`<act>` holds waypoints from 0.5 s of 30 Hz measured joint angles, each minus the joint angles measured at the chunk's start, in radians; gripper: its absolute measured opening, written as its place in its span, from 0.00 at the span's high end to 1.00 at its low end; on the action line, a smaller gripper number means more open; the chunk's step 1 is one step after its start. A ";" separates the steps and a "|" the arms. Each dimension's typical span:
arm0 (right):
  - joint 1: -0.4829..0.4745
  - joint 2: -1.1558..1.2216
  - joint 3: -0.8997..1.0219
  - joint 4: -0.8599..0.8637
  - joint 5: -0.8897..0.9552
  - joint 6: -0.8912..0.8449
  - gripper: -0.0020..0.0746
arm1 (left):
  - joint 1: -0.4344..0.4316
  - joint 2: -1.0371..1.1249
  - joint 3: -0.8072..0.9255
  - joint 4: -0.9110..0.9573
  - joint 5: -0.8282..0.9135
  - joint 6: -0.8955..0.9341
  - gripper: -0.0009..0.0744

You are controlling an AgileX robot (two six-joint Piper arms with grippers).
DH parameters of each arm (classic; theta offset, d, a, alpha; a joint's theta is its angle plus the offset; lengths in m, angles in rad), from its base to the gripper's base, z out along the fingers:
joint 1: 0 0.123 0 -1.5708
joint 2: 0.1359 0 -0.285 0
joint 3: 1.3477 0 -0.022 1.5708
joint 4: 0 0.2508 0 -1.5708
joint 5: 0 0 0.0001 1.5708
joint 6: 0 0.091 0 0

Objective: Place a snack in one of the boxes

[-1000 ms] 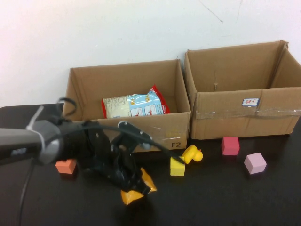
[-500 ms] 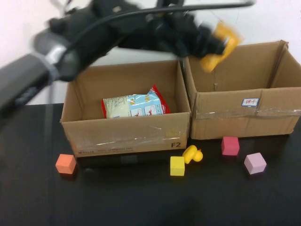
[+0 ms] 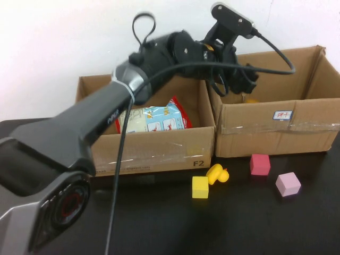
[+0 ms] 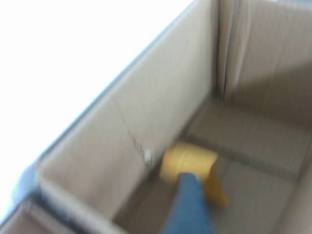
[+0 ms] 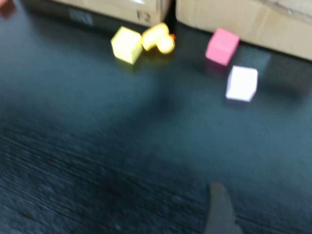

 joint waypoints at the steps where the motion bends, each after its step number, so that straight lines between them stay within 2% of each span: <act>1: 0.000 0.000 0.000 -0.004 0.012 0.000 0.48 | 0.000 -0.004 -0.014 0.073 0.044 -0.052 0.34; 4: 0.000 0.000 0.007 -0.006 0.036 -0.027 0.54 | -0.007 -0.038 -0.073 0.294 0.253 -0.204 0.69; 6: 0.000 -0.002 0.030 -0.006 0.040 -0.044 0.61 | -0.016 -0.069 -0.117 0.444 0.399 -0.302 0.86; 8: 0.000 -0.009 0.066 -0.006 0.029 -0.053 0.74 | -0.025 -0.110 -0.145 0.573 0.500 -0.394 0.92; 11: 0.000 -0.038 0.128 -0.006 -0.020 -0.055 0.90 | -0.029 -0.196 -0.154 0.723 0.589 -0.502 0.96; 15: 0.000 -0.107 0.175 0.014 -0.077 -0.055 0.96 | -0.030 -0.349 -0.109 0.776 0.618 -0.530 0.98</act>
